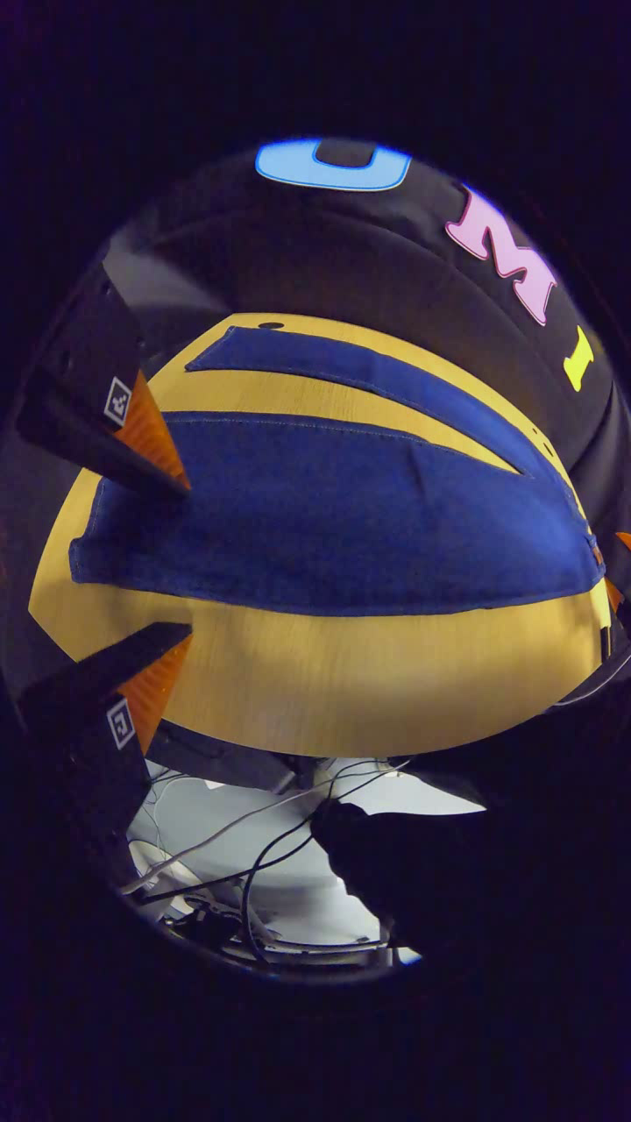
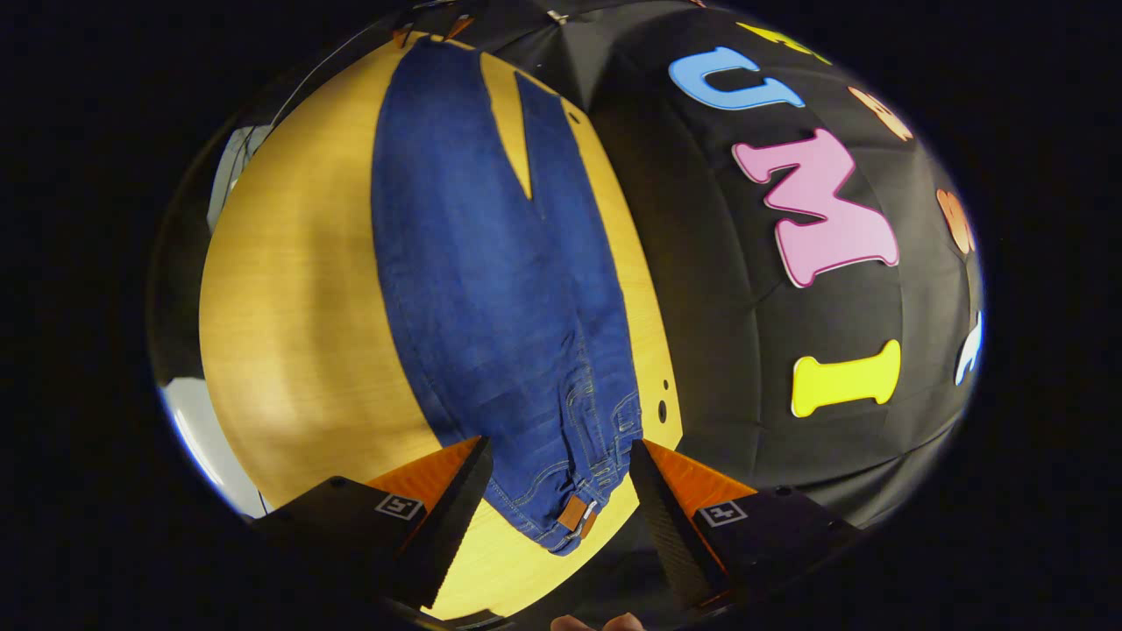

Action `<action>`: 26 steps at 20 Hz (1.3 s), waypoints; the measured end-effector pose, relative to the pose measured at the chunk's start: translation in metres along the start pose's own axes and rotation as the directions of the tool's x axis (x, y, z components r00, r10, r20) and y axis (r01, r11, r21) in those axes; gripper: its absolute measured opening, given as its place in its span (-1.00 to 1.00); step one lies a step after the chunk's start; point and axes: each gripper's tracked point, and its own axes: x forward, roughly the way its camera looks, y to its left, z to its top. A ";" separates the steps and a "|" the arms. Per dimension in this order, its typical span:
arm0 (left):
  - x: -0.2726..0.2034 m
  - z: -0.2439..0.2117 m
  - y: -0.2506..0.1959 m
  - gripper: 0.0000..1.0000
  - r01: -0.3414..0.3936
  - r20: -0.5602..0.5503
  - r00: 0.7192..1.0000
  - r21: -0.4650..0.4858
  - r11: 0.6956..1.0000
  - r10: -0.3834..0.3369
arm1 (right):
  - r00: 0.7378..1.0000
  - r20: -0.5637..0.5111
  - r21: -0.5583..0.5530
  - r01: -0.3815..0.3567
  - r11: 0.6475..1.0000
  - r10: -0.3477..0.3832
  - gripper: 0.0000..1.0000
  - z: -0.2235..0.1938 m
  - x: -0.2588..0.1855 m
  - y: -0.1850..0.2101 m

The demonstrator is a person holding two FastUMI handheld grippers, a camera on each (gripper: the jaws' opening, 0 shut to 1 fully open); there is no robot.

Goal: Grasp the waist and the cuffs of the jeans and fold them to make the two legs overlap; first hold the waist and fold one-third of the jeans toward the cuffs, then hold the cuffs and fold the remaining one-third in the same direction to finish folding.

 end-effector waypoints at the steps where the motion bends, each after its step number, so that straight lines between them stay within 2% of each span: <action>1: 0.001 -0.001 0.003 0.86 -0.015 -0.003 1.000 0.028 0.999 0.015 | 1.000 -0.001 -0.018 -0.010 1.000 0.010 0.95 -0.006 0.002 0.002; 4: 0.008 -0.004 0.012 0.85 -0.057 0.013 0.998 0.045 0.997 0.057 | 0.999 -0.001 -0.118 -0.052 0.992 0.052 0.94 -0.019 0.006 0.014; 8: 0.012 -0.003 0.019 0.84 -0.058 0.004 0.998 0.021 0.998 0.058 | 0.993 -0.036 -0.220 -0.121 0.968 0.115 0.94 -0.048 0.012 0.039; 10: 0.015 0.001 0.029 0.84 -0.083 0.004 0.997 0.029 0.996 0.083 | 0.996 -0.023 -0.292 -0.092 0.952 0.089 0.93 -0.052 0.021 0.033; 11: 0.018 -0.002 0.034 0.84 -0.098 -0.001 0.995 0.022 0.995 0.098 | 0.997 -0.021 -0.311 -0.074 0.948 0.071 0.84 -0.054 0.028 0.029; 14: 0.031 0.005 0.054 0.82 -0.131 -0.008 0.991 -0.027 0.991 0.131 | 0.999 -0.035 -0.287 -0.040 0.957 0.031 0.80 -0.051 0.054 0.015; 16: 0.038 0.006 0.064 0.81 -0.147 -0.007 0.989 -0.016 0.989 0.147 | 0.997 -0.060 -0.270 -0.067 0.961 0.052 0.77 -0.048 0.065 0.019; 18: 0.043 0.003 0.071 0.82 -0.146 -0.007 0.989 0.005 0.989 0.146 | 0.992 -0.081 -0.257 -0.113 0.960 0.095 0.12 -0.050 0.069 0.029; 19: 0.046 0.002 0.070 0.83 -0.121 -0.009 0.993 -0.005 0.993 0.121 | 0.990 -0.087 -0.258 -0.129 0.958 0.110 -0.20 -0.050 0.067 0.031; 20: 0.046 0.001 0.063 0.63 -0.078 -0.012 0.997 -0.032 0.996 0.078 | 0.987 -0.096 -0.247 -0.149 0.957 0.129 -0.31 -0.054 0.067 0.034; 21: 0.049 0.002 0.056 0.25 -0.048 -0.020 0.999 -0.053 0.997 0.048 | 0.986 -0.101 -0.234 -0.151 0.961 0.130 -0.55 -0.055 0.066 0.035; 23: 0.045 0.004 0.054 -0.52 -0.060 -0.025 0.998 -0.042 0.997 0.059 | 0.979 -0.127 -0.155 -0.176 0.972 0.157 -0.63 -0.055 0.062 0.038; 24: 0.047 0.004 0.058 -0.59 -0.058 -0.031 0.998 -0.042 0.997 0.057 | 0.973 -0.145 -0.102 -0.193 0.976 0.177 -0.63 -0.057 0.064 0.038; 25: 0.046 0.005 0.058 -0.64 -0.047 -0.028 0.999 -0.064 0.997 0.045 | 0.971 -0.149 -0.051 -0.196 0.979 0.186 -0.81 -0.055 0.061 0.035; 26: 0.046 0.004 0.059 -0.67 -0.030 -0.024 0.999 -0.095 0.995 0.028 | 0.968 -0.157 -0.015 -0.201 0.979 0.197 -0.80 -0.054 0.065 0.035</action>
